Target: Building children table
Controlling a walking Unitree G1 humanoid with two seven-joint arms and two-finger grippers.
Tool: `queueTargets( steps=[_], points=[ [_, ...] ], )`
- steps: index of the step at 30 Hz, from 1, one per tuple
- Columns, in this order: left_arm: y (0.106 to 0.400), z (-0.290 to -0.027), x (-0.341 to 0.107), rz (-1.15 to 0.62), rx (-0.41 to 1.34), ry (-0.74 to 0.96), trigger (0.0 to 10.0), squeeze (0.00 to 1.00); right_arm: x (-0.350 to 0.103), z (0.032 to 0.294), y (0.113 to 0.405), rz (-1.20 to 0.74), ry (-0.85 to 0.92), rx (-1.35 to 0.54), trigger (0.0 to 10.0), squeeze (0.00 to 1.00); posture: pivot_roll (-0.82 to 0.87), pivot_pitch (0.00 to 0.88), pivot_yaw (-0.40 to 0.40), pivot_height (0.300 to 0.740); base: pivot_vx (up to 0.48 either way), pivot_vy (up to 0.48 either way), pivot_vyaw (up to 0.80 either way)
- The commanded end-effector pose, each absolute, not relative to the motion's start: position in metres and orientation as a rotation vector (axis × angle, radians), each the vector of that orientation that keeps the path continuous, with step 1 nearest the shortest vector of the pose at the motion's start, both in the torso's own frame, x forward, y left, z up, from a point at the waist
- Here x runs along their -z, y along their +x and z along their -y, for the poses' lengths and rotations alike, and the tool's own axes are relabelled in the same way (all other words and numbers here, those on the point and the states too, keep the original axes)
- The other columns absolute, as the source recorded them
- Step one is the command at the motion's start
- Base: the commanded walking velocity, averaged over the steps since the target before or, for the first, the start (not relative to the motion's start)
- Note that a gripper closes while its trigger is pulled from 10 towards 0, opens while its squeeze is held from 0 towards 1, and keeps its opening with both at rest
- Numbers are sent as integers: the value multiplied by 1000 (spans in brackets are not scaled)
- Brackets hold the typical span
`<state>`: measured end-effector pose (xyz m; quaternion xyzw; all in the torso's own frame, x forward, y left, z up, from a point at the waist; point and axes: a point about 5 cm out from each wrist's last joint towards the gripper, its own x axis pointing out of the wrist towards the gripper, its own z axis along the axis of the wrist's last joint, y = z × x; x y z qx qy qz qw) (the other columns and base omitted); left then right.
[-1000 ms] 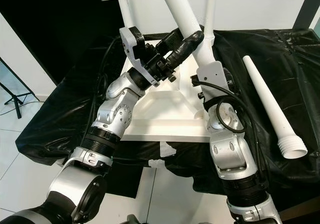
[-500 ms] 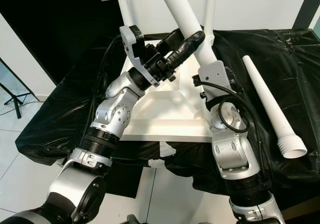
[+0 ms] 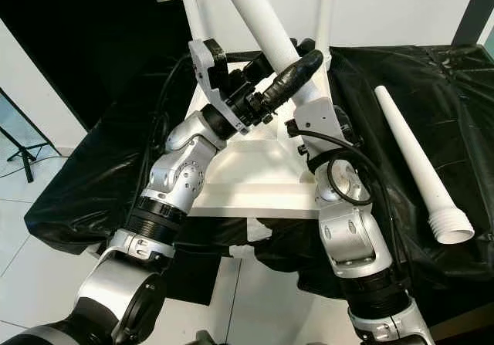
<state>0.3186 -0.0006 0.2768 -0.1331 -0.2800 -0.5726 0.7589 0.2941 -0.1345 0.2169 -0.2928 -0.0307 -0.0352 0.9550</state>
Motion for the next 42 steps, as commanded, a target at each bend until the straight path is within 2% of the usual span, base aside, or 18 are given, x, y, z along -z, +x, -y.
queueTargets(
  steps=[1, 11, 12, 13, 14, 18, 19, 25, 34, 35, 37, 38, 42],
  points=[
    [304, 21, -282, 627, 1398, -207, 0, 0, -214, 121, 296, 51, -615, 11, 10000, 0, -201, 0, 105, 740, 0, 0, 0],
    [302, 21, -279, 623, 1412, -189, 0, 0, -223, 123, 295, 61, -577, -35, 10000, 0, -202, 0, 102, 740, 0, 0, 0],
    [302, 21, -279, 623, 1413, -188, 0, 0, -225, 123, 294, 45, -551, -76, 10000, 204, -201, 0, 100, 740, 0, 0, 0],
    [302, 21, -279, 623, 1413, -188, 0, 0, -225, 123, 294, 45, -551, -76, 10000, 204, -201, 0, 100, 740, 0, 0, 0],
    [302, 21, -279, 622, 1414, -188, 0, 0, -229, 121, 291, 14, -518, -166, 10000, 1000, -200, 0, 96, 740, 0, 0, 0],
    [302, 20, -278, 622, 1413, -189, 0, 0, -231, 120, 287, -13, -493, -239, 10000, 1000, -200, 0, 95, 740, 0, 0, 0],
    [302, 20, -279, 623, 1414, -192, 0, 0, -234, 121, 285, -26, -483, -281, 10000, 0, -200, 0, 94, 740, 0, 0, 0],
    [302, 20, -280, 625, 1427, -206, 0, 0, -238, 142, 280, -76, -555, -393, 10000, 0, -207, 0, 98, 740, 0, 0, 0],
    [302, 19, -283, 632, 1441, -222, 0, 0, -213, 172, 284, -199, -657, -474, 10000, 0, -205, 0, 97, 740, 0, 0, 0],
    [302, 19, -283, 632, 1442, -222, 0, 0, -211, 172, 285, -206, -656, -482, 5294, 0, -200, 0, 98, 740, 0, 0, 0],
    [302, 18, -283, 632, 1442, -223, 0, 0, -210, 172, 286, -211, -655, -486, 5294, 0, -200, 0, 98, 740, 0, 0, 0],
    [302, 18, -284, 633, 1441, -223, 0, 0, -210, 172, 287, -212, -651, -488, 0, 0, -195, 0, 97, 740, 0, 0, 0],
    [301, 18, -284, 635, 1439, -226, 0, 0, -213, 172, 289, -205, -644, -493, 0, 0, -192, 0, 97, 740, 0, 0, 0]
  ],
)
